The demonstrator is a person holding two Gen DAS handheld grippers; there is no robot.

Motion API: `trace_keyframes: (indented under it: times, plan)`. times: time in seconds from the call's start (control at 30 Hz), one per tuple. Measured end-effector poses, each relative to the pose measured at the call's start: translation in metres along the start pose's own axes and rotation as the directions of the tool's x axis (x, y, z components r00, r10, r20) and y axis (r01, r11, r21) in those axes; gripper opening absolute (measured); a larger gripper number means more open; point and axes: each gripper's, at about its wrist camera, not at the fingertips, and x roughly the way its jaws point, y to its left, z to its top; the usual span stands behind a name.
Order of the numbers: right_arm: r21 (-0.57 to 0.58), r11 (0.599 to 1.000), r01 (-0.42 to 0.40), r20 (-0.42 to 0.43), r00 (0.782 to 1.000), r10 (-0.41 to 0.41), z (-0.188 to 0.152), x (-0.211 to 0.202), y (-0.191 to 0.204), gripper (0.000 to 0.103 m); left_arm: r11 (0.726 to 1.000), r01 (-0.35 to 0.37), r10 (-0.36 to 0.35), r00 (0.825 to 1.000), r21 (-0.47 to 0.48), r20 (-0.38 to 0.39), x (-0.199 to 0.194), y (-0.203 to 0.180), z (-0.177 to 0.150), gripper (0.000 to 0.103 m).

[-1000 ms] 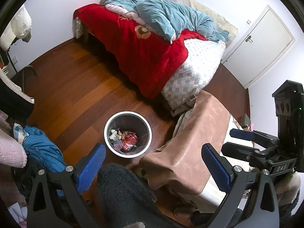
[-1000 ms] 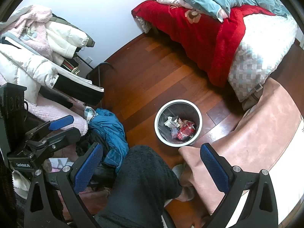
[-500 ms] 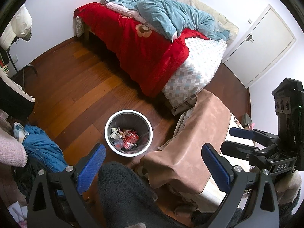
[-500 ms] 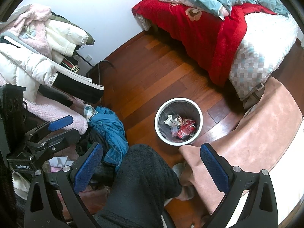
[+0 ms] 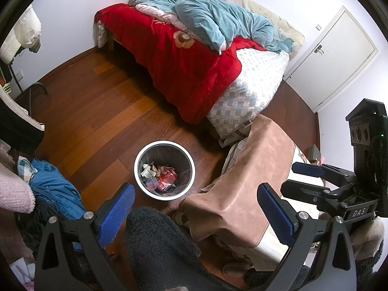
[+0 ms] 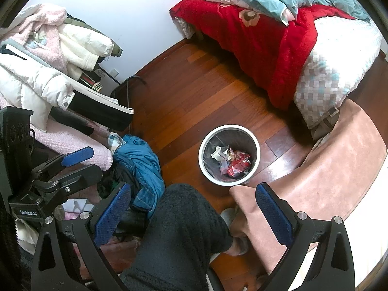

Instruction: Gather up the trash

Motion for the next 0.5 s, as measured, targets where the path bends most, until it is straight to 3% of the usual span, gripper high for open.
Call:
trace_keyframes:
  times: [0.5]
  plan:
    - [-0.004,1.000,0.002,0.001,1.000,-0.002,0.0005,0.0016,0.0035,0.103,1.000,0.000,0.000,1.000,-0.002,0.015,-0.0034,0.0010,0.0005,0.103]
